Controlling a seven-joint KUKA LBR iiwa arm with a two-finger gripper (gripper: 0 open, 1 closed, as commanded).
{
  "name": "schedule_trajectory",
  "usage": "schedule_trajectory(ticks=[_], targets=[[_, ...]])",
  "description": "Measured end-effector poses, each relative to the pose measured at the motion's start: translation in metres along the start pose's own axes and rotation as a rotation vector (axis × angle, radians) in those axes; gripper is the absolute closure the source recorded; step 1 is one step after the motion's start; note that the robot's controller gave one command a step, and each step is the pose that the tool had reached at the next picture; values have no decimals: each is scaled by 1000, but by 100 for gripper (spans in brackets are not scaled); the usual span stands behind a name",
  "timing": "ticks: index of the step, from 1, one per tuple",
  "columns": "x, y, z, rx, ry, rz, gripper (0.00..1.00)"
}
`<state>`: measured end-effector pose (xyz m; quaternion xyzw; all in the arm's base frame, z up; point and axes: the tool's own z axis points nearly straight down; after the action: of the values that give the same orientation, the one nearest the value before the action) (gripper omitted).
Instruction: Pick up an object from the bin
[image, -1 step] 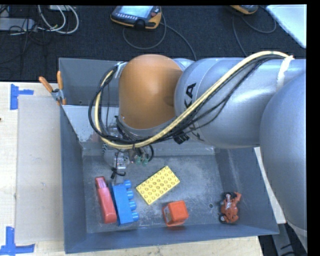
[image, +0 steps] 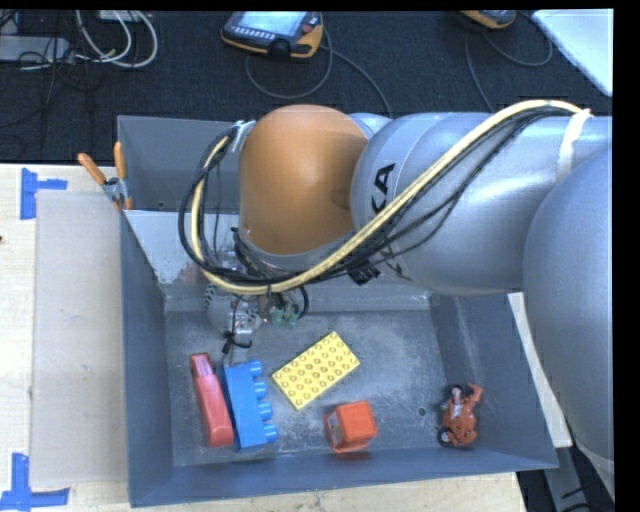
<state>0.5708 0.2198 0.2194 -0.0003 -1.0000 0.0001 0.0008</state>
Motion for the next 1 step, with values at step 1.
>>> schedule_trajectory(ticks=[1], targets=[[8, -24, 32, -3, -6, -42, 0]])
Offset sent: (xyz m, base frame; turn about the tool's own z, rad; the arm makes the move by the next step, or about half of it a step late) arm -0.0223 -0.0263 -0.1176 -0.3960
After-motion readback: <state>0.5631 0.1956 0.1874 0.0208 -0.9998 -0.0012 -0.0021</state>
